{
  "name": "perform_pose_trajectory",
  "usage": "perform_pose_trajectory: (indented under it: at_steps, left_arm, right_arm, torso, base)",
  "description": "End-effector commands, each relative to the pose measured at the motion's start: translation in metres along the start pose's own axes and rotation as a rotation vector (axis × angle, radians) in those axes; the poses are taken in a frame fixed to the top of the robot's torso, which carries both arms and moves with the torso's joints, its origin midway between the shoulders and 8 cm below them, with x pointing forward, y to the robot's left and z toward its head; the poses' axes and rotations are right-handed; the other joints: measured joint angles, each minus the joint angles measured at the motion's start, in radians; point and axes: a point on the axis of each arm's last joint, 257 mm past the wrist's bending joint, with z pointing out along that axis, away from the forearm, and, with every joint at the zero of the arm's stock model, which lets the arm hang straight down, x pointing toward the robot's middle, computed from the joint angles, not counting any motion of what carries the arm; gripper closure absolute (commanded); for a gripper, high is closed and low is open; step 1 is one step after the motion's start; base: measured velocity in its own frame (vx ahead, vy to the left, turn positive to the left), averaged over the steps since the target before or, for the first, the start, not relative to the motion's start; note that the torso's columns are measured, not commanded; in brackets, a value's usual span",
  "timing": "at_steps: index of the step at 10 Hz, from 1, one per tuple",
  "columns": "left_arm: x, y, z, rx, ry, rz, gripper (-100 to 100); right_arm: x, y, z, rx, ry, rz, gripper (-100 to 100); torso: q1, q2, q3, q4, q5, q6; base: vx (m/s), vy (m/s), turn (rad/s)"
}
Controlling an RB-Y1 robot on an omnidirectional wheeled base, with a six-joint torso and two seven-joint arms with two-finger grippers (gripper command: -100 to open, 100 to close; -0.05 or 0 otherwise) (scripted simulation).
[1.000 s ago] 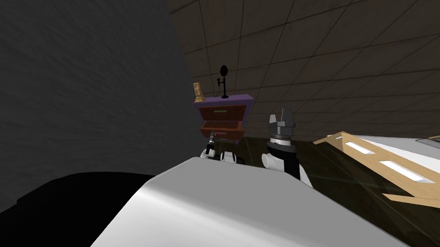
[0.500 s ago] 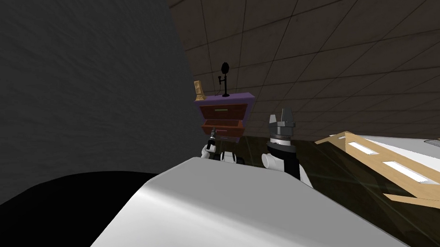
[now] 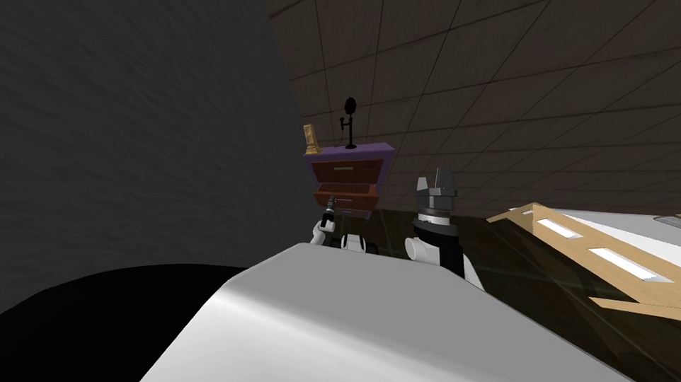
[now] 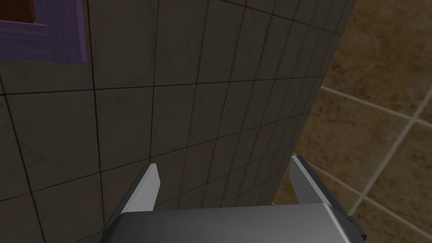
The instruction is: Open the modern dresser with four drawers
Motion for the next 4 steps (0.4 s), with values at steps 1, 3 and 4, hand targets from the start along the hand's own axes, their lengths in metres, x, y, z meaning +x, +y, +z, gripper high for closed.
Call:
perform_pose_trajectory:
  at_steps: [1,3,4]
  left_arm:
    - [-0.0001,0.0012,-0.0005,-0.003,0.0,0.0,0]
    - [-0.0004,0.0024,-0.0011,-0.006,-0.001,0.0,0]
    - [-0.0004,0.0027,-0.0012,-0.007,-0.001,0.0,0]
  right_arm:
    - [0.0,0.0,0.0,0.0,0.0,0.0,0]
    - [0.0,0.0,0.0,0.0,0.0,0.0,0]
    - [0.0,0.0,0.0,0.0,0.0,0.0,0]
  torso:
    - [0.001,-0.001,0.0,-0.001,0.0,0.0]
    - [0.001,-0.001,-0.001,-0.002,0.001,0.0]
    - [0.001,-0.001,-0.001,-0.002,0.001,0.0]
  base:
    - [0.0,0.0,0.0]
    - [0.0,0.0,0.0]
    - [0.0,0.0,0.0]
